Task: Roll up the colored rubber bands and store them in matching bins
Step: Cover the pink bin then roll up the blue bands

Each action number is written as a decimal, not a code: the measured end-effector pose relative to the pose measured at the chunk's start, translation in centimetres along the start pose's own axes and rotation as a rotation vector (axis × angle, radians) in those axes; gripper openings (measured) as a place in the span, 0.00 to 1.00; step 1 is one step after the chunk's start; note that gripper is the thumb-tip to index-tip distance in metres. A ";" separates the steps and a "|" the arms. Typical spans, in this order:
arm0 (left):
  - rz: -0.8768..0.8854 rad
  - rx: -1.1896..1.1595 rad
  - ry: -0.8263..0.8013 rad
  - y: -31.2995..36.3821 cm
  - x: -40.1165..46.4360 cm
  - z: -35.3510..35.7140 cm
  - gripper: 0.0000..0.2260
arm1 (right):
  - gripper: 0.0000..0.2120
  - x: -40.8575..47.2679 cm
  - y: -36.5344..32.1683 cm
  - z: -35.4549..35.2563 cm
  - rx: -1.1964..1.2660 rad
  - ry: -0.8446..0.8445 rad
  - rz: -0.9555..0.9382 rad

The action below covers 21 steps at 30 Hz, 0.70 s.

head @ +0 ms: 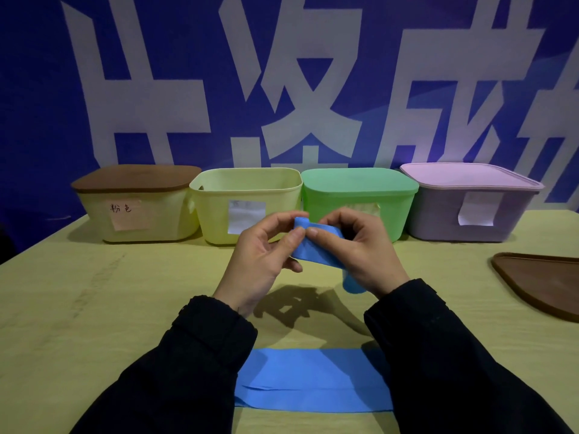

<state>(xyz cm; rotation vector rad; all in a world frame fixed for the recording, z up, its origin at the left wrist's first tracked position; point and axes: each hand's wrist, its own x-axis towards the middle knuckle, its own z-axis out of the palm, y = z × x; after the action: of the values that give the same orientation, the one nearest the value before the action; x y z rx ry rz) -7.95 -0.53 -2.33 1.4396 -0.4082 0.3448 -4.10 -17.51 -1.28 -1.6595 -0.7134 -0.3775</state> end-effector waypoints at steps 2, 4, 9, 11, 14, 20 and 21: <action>-0.021 -0.007 -0.028 -0.1 -0.1 0.1 0.11 | 0.09 -0.1 0.0 0.3 -0.013 0.004 0.003; -0.019 -0.037 -0.046 -0.1 -0.2 0.2 0.09 | 0.09 -0.2 -0.1 0.4 0.013 -0.020 -0.002; -0.008 -0.067 0.019 0.3 0.1 -0.1 0.10 | 0.05 -0.2 -0.6 -0.1 0.089 -0.147 0.052; -0.022 -0.044 0.059 0.2 0.2 -0.2 0.09 | 0.07 -0.1 -0.4 -0.3 0.052 -0.121 0.097; -0.062 -0.023 0.047 0.0 0.0 -0.1 0.09 | 0.13 0.1 0.1 -0.4 -0.153 -0.029 0.087; -0.025 0.014 0.040 0.1 0.0 -0.2 0.11 | 0.11 -0.1 0.2 -0.3 -0.136 -0.028 0.050; -0.023 0.018 0.037 0.1 0.1 -0.2 0.12 | 0.10 -0.1 0.1 -0.4 -0.110 -0.031 0.051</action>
<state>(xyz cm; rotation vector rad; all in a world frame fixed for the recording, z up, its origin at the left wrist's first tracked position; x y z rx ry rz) -7.91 -0.30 -2.26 1.4520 -0.3591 0.3568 -4.02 -17.91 -1.34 -1.7873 -0.6824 -0.3603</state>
